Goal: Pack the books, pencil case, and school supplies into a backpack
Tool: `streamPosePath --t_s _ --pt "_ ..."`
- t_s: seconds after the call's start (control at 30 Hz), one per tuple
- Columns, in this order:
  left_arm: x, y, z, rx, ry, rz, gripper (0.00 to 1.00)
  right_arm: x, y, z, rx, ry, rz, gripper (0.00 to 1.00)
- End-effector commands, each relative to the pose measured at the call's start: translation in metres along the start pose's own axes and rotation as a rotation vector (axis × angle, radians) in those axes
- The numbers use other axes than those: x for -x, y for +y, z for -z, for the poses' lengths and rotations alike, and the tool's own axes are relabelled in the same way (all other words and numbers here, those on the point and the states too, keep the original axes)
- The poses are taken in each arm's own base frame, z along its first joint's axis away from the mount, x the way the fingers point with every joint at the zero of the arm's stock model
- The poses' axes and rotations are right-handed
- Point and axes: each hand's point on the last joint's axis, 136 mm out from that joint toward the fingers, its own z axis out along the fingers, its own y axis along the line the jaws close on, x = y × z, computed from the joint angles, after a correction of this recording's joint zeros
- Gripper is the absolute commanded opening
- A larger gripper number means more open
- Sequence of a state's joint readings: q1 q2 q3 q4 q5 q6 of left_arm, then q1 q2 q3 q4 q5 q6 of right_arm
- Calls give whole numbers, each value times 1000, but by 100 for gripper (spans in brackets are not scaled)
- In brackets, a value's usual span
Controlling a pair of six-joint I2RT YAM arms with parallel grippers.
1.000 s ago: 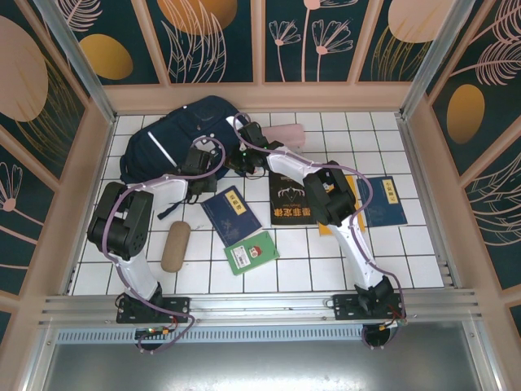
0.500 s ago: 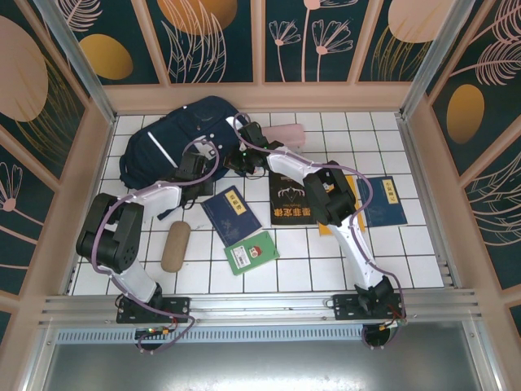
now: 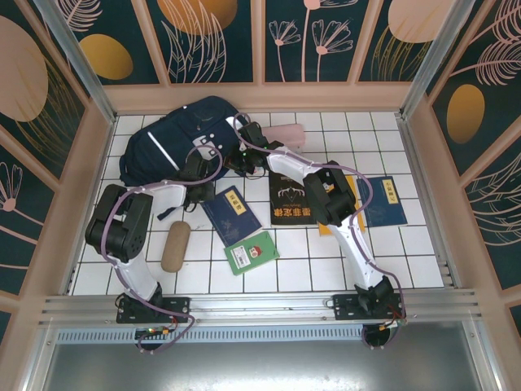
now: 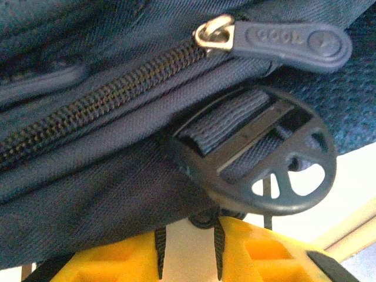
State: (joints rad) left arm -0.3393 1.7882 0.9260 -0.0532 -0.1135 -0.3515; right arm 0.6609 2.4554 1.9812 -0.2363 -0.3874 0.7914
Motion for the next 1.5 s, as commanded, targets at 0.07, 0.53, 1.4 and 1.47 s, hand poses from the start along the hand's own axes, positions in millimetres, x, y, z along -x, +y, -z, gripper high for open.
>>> streamPosePath --t_s 0.07,0.53,1.4,1.47 --pt "13 -3 -4 -1 -22 -17 31 -1 7 -8 35 5 14 0" --pt "19 4 -21 69 6 -62 23 -3 6 -9 38 14 13 0" --pt "16 32 23 65 20 116 0 14 -9 16 19 -48 -16 0" --pt "24 36 37 68 -10 146 0 18 -10 21 20 -60 -18 0"
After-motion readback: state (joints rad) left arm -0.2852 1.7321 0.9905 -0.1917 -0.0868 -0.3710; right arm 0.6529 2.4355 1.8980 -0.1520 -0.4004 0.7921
